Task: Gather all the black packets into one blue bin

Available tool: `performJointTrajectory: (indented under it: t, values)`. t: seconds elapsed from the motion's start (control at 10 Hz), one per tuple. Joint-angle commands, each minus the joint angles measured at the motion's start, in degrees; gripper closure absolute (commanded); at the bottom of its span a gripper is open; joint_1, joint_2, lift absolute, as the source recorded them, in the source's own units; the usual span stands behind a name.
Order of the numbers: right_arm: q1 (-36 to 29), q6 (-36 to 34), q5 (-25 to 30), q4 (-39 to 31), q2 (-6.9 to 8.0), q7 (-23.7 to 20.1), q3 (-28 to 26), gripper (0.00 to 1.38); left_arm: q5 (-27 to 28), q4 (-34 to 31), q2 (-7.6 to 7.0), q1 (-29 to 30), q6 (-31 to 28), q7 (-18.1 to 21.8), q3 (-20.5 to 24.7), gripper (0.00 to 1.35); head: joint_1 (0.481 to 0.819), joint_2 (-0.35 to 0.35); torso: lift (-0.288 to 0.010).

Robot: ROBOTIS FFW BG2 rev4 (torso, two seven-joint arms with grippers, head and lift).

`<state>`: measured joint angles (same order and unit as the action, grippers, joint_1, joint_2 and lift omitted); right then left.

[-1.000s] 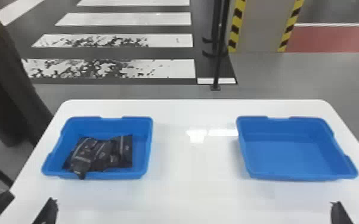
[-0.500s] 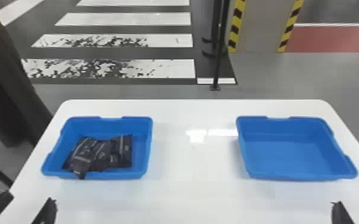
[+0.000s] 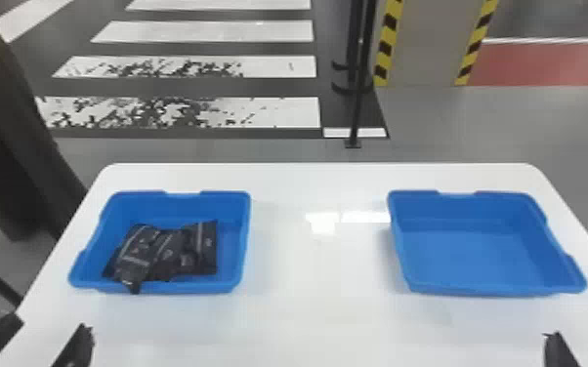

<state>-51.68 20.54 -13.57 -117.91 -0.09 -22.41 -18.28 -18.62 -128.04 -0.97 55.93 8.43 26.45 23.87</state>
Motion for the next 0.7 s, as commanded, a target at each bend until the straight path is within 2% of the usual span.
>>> performJointTrajectory:
  t: [0.0, 0.6]
  values:
    - [-0.06, -0.28, -0.02, 0.00, 0.14, 0.00, 0.00, 0.19, 0.00, 0.00, 0.00, 0.03, -0.13, 0.00, 0.01, 0.24, 0.695, 0.028, -0.110]
    - [-0.20, -0.85, -0.25, -0.14, 0.14, 0.00, 0.00, 0.19, 0.00, 0.00, -0.18, -0.11, -0.55, 0.09, -0.10, 0.24, 0.695, 0.026, -0.110]
